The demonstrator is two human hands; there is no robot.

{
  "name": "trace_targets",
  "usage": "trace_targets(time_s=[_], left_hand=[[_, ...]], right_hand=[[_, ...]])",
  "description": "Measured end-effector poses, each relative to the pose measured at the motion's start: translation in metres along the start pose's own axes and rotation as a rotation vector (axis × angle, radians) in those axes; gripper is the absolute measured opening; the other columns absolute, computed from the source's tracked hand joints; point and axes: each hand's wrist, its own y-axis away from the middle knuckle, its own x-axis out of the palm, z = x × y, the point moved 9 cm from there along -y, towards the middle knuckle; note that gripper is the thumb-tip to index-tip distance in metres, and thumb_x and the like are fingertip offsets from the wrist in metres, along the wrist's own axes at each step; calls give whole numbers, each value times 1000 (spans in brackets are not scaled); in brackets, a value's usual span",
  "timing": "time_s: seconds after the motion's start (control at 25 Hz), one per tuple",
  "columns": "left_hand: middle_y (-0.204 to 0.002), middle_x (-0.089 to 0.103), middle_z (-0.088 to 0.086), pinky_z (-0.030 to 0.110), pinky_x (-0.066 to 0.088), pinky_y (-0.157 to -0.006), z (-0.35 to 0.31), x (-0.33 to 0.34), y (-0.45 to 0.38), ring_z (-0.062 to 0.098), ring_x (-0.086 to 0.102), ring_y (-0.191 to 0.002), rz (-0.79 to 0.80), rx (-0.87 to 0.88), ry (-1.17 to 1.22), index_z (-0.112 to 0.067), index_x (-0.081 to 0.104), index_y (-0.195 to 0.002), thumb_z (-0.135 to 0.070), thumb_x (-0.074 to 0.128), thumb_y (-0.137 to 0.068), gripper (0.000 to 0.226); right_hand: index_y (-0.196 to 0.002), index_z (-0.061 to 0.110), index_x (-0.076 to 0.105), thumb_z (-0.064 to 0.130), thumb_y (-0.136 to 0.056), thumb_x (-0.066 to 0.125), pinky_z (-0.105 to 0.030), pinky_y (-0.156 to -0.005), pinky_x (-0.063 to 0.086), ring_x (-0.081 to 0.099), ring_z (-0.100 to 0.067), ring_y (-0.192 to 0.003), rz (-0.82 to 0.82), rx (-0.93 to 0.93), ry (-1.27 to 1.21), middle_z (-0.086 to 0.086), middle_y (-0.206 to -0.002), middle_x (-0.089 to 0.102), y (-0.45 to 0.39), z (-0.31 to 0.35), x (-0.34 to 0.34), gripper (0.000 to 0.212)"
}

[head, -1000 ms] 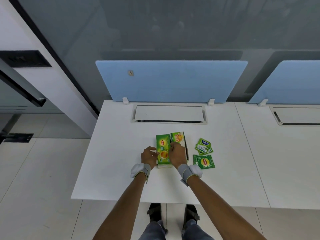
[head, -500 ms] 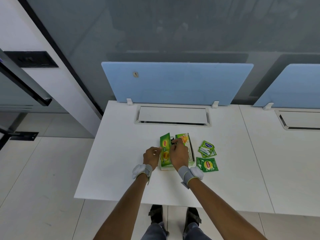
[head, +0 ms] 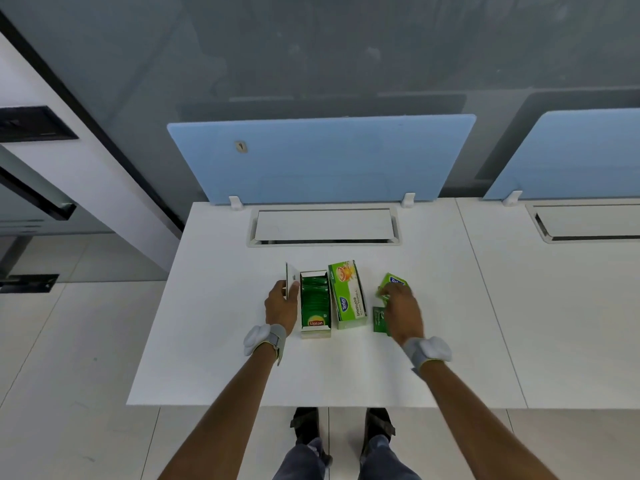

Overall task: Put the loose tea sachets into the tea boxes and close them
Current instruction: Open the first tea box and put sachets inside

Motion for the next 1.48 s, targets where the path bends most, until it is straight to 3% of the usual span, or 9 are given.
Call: trace_targets(time_s=[0.2,0.52,0.72,0.84,1.0,1.16,1.24,1.36,1.48], left_hand=[[-102,70,19,30,45,-77,11,5,-2,34,63,-89,18,1,-14,-4,64,-106,-37,48,-98,37],[-108,70,19,30,46,-81,14,6,-3,36,64,-98,20,-9,14,-7,64,-111,-38,47,-98,38],[-106,71,18,33,49,-82,16,5,-4,33,64,-94,9,-9,17,-7,64,-108,-39,47,-98,37],[-107,71,17,34,50,-84,18,4,-5,35,65,-98,15,-19,34,-7,64,-110,-39,47,-98,39],[-105,72,16,31,47,-80,18,-1,-3,34,66,-96,13,-19,34,-8,65,-110,-40,47,-98,39],[-107,72,14,34,51,-81,16,-2,-1,31,66,-93,27,-25,39,-10,65,-114,-42,44,-99,42],[-108,71,14,40,53,-87,17,-2,-2,33,65,-97,33,-38,42,-10,65,-114,-43,39,-100,44],[-101,71,16,43,53,-85,17,0,-2,35,65,-93,56,-63,46,-8,63,-101,-40,35,-101,43],[-96,70,19,41,51,-81,18,-3,-5,35,64,-88,83,-69,34,-7,60,-92,-39,34,-101,42]], right_hand=[[-137,20,47,-1,-84,56,-47,-91,44,40,-36,-119,372,-134,475,-13,-134,45,7,-56,34,58],[-141,23,40,10,-80,68,-47,-90,44,44,-38,-118,376,-166,533,-16,-131,48,8,-45,56,68],[-129,20,50,28,-80,69,-44,-90,40,43,-37,-116,385,-128,597,-15,-127,50,8,-50,52,53],[-127,21,51,38,-82,65,-43,-89,39,45,-36,-113,418,-59,501,-10,-128,55,7,-54,45,51],[-132,12,42,35,-93,55,-45,-92,38,46,-40,-114,340,68,212,-17,-126,61,-10,-46,7,47],[-99,12,35,28,-100,45,-49,-78,49,60,-39,-90,271,101,-253,-19,-92,61,-28,6,-15,19],[-98,11,36,19,-101,46,-44,-73,49,62,-32,-82,332,52,-402,-15,-90,64,-24,50,-4,13],[-102,10,48,16,-95,57,-32,-71,44,60,-24,-79,369,-51,-361,-3,-90,64,-12,98,26,13],[-87,19,48,27,-90,65,-38,-65,47,58,-25,-71,368,-57,-278,1,-73,60,-3,110,64,19]])
